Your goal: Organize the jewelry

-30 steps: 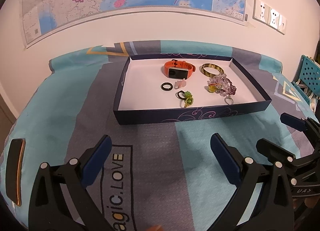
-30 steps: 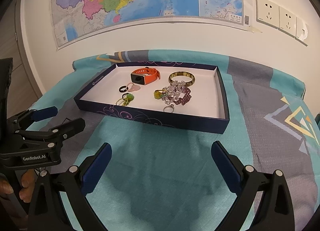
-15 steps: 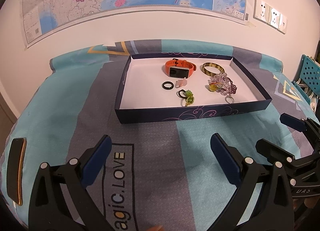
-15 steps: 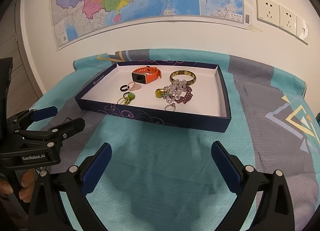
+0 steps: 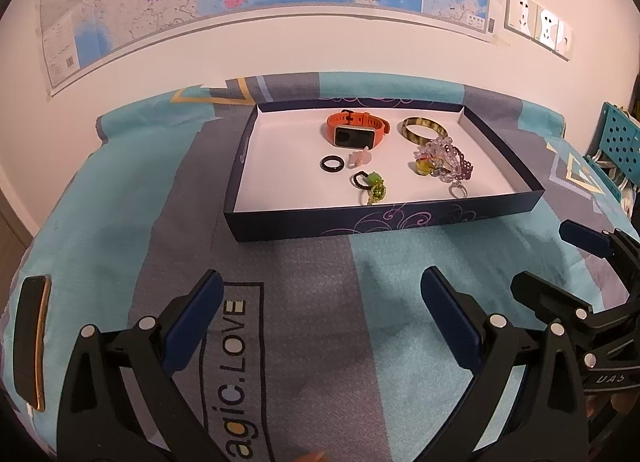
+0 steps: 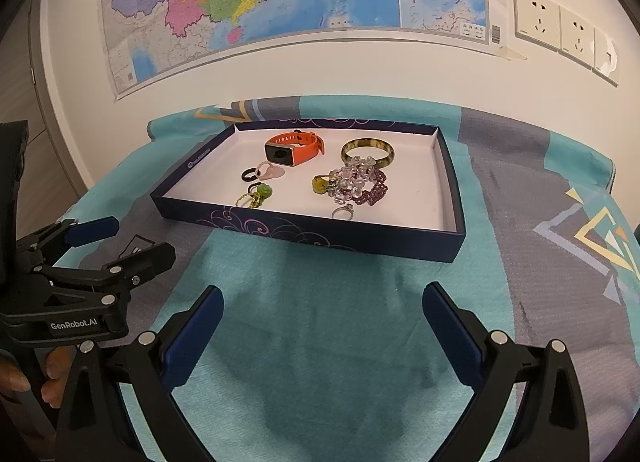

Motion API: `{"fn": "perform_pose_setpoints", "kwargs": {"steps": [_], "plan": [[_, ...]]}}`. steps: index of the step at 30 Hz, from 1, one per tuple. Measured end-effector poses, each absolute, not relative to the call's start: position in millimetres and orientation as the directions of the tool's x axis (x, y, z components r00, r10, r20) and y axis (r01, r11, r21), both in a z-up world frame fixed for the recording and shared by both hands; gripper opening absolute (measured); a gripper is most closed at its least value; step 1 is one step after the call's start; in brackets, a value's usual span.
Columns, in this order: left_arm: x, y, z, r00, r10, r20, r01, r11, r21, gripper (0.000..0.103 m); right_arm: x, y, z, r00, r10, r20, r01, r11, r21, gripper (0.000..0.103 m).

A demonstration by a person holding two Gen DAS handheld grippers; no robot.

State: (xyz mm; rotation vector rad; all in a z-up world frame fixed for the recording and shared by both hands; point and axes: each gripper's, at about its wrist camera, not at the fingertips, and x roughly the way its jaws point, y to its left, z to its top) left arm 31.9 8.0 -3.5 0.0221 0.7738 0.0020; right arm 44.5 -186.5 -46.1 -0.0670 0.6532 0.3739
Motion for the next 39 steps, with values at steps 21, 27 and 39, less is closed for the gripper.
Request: {"fn": "perform_pose_setpoints", "kwargs": {"steps": [21, 27, 39], "plan": [[34.5, 7.8, -4.9, 0.708, 0.009, -0.706, 0.009, 1.000, 0.021, 0.097, 45.7, -185.8, -46.2, 0.724, 0.319, -0.611, -0.362, 0.930, 0.057, 0.096], [34.9, 8.0, -4.9, 0.708, 0.009, -0.706, 0.009, 1.000, 0.021, 0.097, 46.2, -185.2, -46.9, 0.722, 0.319, -0.614, -0.364, 0.930, 0.055, 0.096], [35.8, 7.7, -4.7, 0.706, 0.007, -0.708, 0.012, 1.000, 0.021, 0.097, 46.5, -185.4, -47.3, 0.721, 0.319, -0.616, -0.363, 0.930, 0.056, 0.096]]}}
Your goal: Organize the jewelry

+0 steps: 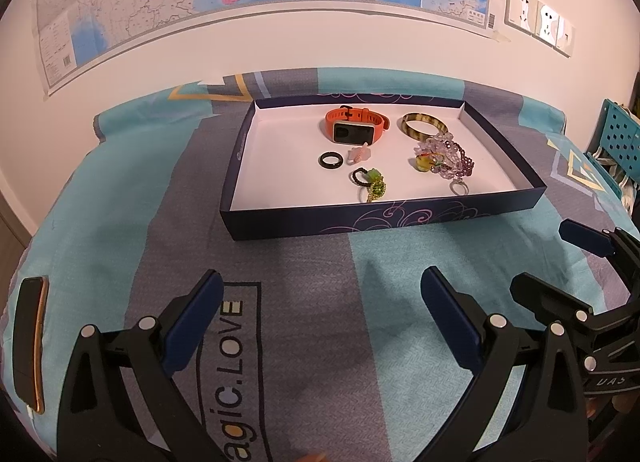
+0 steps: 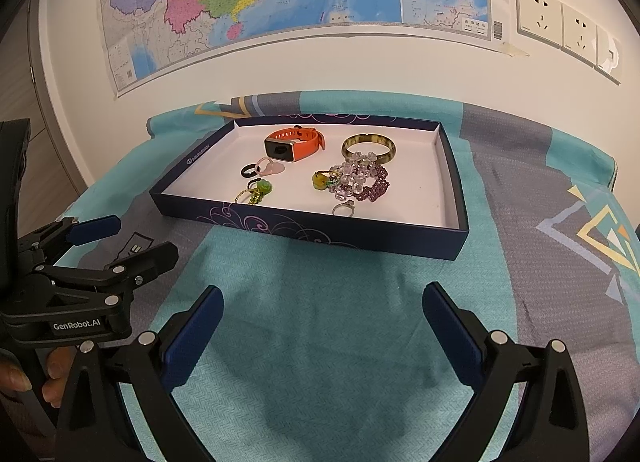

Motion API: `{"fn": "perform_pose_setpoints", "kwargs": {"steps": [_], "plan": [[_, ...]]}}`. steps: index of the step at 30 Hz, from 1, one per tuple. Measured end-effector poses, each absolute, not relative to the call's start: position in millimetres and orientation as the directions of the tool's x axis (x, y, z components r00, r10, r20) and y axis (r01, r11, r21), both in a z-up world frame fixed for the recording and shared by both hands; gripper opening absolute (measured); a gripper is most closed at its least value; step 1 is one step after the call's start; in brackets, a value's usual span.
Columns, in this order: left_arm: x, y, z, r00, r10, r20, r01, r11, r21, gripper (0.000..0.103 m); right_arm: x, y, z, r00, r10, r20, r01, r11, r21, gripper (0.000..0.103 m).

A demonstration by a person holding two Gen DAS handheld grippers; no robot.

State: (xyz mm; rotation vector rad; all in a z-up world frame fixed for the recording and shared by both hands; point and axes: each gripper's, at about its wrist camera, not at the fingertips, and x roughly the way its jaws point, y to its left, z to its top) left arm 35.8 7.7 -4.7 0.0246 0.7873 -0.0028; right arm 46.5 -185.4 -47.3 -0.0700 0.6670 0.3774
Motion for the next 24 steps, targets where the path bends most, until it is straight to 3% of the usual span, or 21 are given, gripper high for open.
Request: {"fn": "perform_pose_setpoints", "kwargs": {"steps": [24], "plan": [[35.4, 6.7, -6.3, 0.704, 0.006, -0.711, 0.014, 1.000, 0.023, 0.097, 46.3, -186.5, -47.6, 0.724, 0.316, -0.613, -0.358, 0.932, 0.057, 0.096]]}}
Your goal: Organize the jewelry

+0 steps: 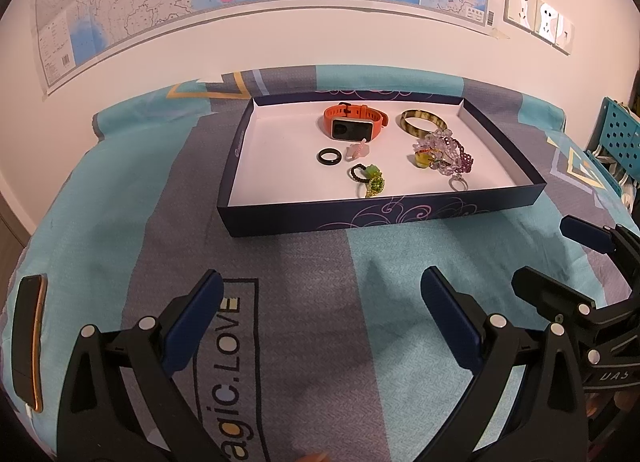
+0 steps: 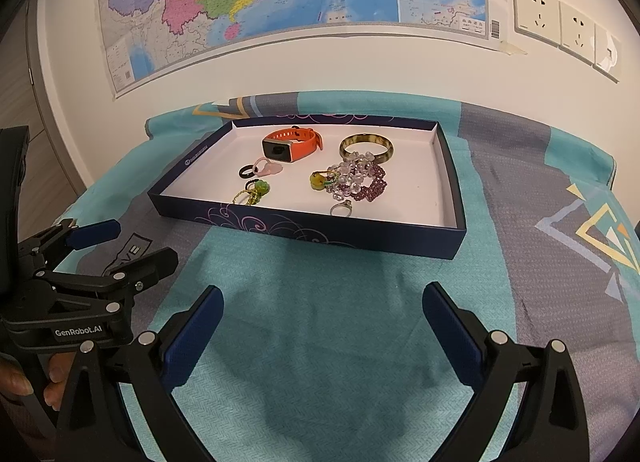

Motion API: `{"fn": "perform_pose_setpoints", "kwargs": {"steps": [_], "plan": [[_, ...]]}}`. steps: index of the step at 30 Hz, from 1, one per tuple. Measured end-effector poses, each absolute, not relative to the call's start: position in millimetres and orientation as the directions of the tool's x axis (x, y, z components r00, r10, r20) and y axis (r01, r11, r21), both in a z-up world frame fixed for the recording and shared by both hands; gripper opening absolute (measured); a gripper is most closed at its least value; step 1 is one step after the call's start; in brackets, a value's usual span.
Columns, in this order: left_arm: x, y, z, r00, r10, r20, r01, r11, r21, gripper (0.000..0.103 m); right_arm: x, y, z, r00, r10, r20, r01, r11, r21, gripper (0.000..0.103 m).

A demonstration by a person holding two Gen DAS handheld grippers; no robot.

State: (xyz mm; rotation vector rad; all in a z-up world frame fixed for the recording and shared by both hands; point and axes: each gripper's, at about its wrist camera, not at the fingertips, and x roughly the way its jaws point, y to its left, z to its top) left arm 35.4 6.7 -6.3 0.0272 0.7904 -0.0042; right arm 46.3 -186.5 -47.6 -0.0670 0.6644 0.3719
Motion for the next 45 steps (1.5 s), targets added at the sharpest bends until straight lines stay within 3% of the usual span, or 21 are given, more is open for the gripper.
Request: {"fn": "perform_pose_setpoints", "kwargs": {"steps": [45], "plan": [[32, -3, -7, 0.706, -0.032, -0.707, 0.061, 0.998, 0.016, 0.097, 41, -185, -48, 0.721, 0.321, -0.613, -0.367, 0.929, 0.055, 0.096]]}}
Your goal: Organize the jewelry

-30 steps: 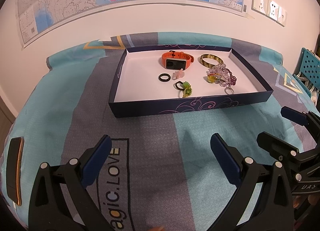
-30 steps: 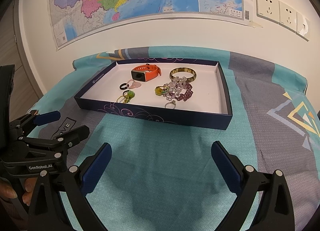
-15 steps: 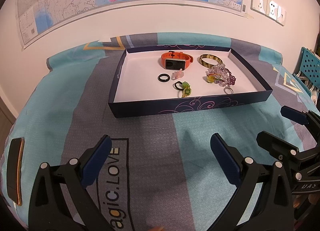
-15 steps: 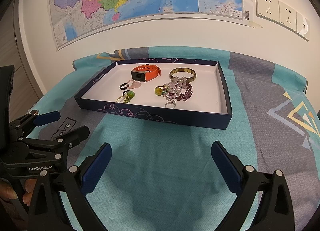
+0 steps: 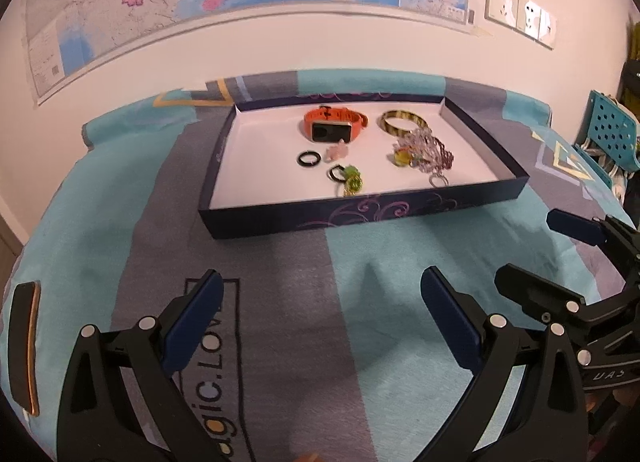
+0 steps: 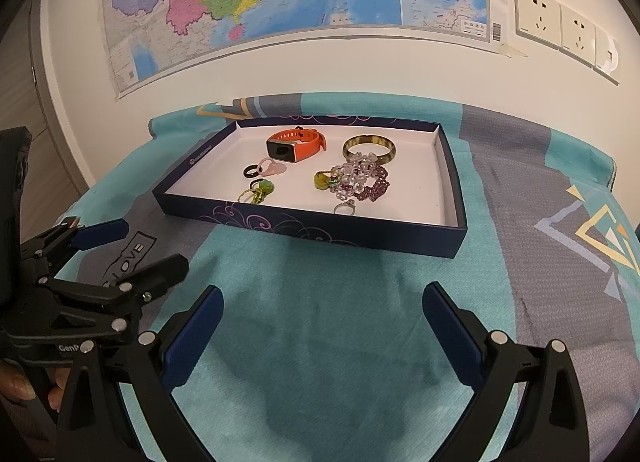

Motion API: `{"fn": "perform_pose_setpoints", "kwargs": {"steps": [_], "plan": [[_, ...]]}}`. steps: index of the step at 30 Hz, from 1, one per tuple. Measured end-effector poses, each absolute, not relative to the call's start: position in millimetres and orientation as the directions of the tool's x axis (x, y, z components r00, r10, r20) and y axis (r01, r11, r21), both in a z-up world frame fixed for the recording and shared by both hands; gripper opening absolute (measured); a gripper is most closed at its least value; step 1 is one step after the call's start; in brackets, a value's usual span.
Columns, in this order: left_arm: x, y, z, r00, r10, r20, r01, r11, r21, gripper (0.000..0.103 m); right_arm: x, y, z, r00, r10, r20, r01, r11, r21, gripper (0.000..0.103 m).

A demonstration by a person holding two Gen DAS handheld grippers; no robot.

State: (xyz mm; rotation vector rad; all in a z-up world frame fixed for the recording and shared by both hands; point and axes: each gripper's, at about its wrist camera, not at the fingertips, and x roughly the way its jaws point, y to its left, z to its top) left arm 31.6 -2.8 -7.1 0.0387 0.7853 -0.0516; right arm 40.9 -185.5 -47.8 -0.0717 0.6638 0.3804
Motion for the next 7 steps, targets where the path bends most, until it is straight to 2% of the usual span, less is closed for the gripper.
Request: {"fn": "perform_pose_setpoints", "kwargs": {"steps": [4, 7], "plan": [[39, 8, -11, 0.674, -0.036, -0.738, 0.040, 0.999, -0.012, 0.097, 44, -209, -49, 0.718, 0.276, -0.639, -0.342, 0.939, 0.021, 0.096], [40, 25, -11, 0.674, -0.013, -0.739, 0.006, 1.000, -0.013, 0.097, 54, -253, -50, 0.727, 0.180, -0.663, -0.270, 0.962, -0.035, 0.096]]}}
